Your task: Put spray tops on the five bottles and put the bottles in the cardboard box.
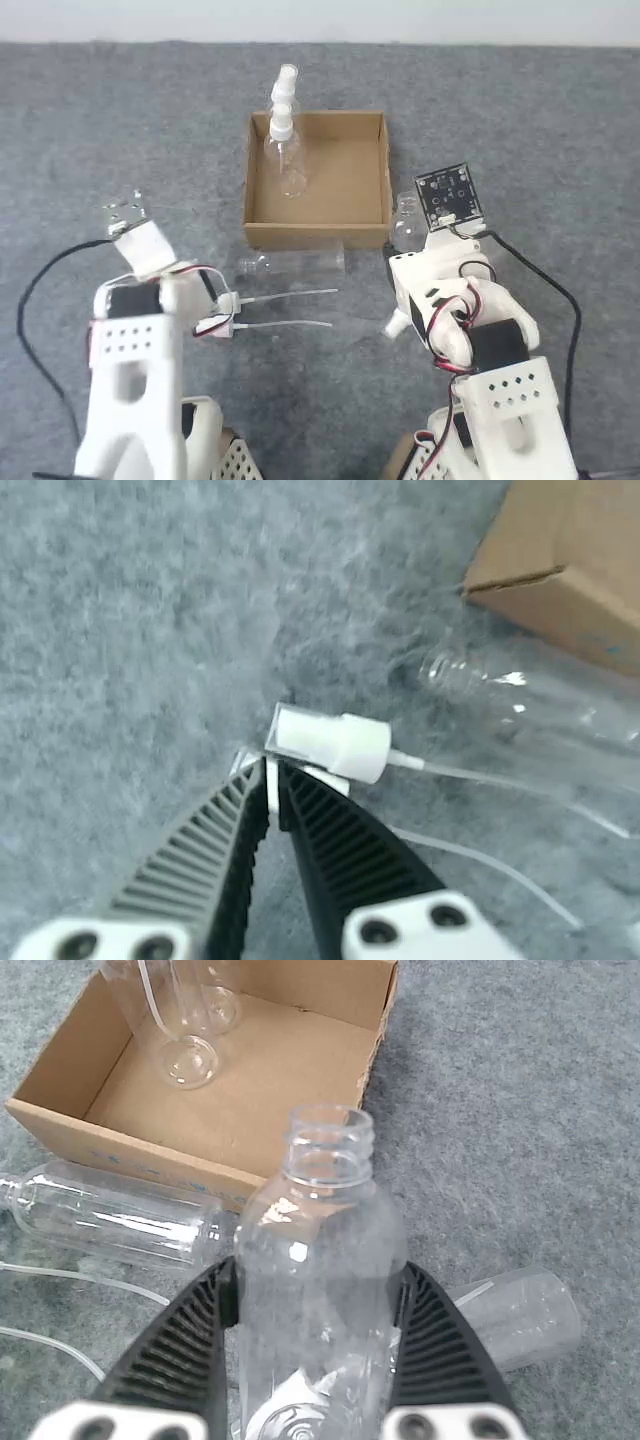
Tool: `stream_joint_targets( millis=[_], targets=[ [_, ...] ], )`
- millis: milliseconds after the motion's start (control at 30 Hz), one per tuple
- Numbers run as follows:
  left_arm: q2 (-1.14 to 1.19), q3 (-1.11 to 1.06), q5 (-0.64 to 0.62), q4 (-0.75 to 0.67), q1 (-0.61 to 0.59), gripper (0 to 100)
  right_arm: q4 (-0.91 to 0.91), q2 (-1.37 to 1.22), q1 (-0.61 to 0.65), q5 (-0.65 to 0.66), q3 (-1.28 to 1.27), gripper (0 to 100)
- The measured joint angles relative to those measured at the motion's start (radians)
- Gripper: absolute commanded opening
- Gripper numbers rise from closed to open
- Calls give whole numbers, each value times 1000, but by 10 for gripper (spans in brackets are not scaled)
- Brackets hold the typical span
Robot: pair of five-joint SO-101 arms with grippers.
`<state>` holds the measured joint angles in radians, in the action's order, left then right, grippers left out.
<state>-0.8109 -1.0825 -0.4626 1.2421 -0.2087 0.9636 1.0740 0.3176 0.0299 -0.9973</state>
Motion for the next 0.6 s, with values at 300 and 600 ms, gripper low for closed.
stream_joint_targets(
  millis=[300,600],
  targets=[
    [155,8,0,-17,3,177,0,0,0,0,0,41],
    [284,8,0,-35,52,177,0,0,0,0,0,41]
  ],
)
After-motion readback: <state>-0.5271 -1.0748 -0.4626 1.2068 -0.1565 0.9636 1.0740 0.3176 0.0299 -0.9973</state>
